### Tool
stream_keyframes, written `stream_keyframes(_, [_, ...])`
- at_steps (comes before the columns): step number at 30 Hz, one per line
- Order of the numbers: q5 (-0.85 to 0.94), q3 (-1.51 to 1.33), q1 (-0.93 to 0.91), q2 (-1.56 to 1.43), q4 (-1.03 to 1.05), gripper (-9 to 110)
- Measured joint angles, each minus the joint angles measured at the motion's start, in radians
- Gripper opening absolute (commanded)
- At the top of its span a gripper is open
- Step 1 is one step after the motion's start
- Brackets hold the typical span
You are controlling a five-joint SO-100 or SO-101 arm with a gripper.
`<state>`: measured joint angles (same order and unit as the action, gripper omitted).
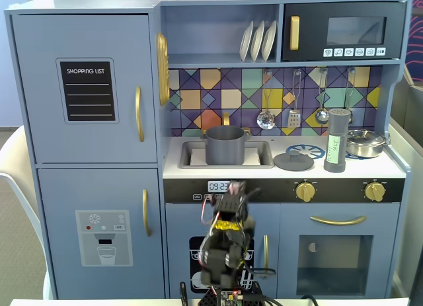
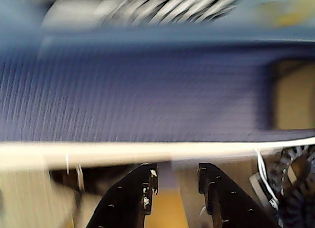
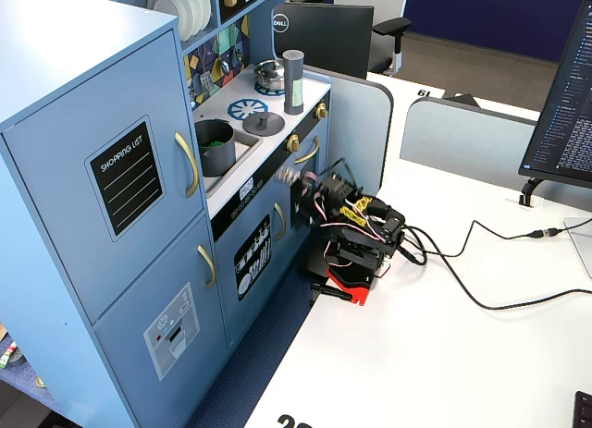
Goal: Put salt in the gray recipient
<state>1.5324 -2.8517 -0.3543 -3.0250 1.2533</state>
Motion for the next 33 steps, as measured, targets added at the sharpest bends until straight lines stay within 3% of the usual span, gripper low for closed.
stream_keyframes(5, [0.017, 0.290, -0.255, 0.132, -0.112, 0])
stream_keyframes(11, [0.048, 0.471, -0.477, 0.239, -0.405, 1])
stream_keyframes(18, [0.064, 0.569, -0.555, 0.400, -0.724, 41])
stream_keyframes(28, [-0.012, 0.713, -0.581, 0.647, -0.948, 63])
stream_keyframes(33, [-0.048, 0.785, -0.597, 0.778, -1.015, 64])
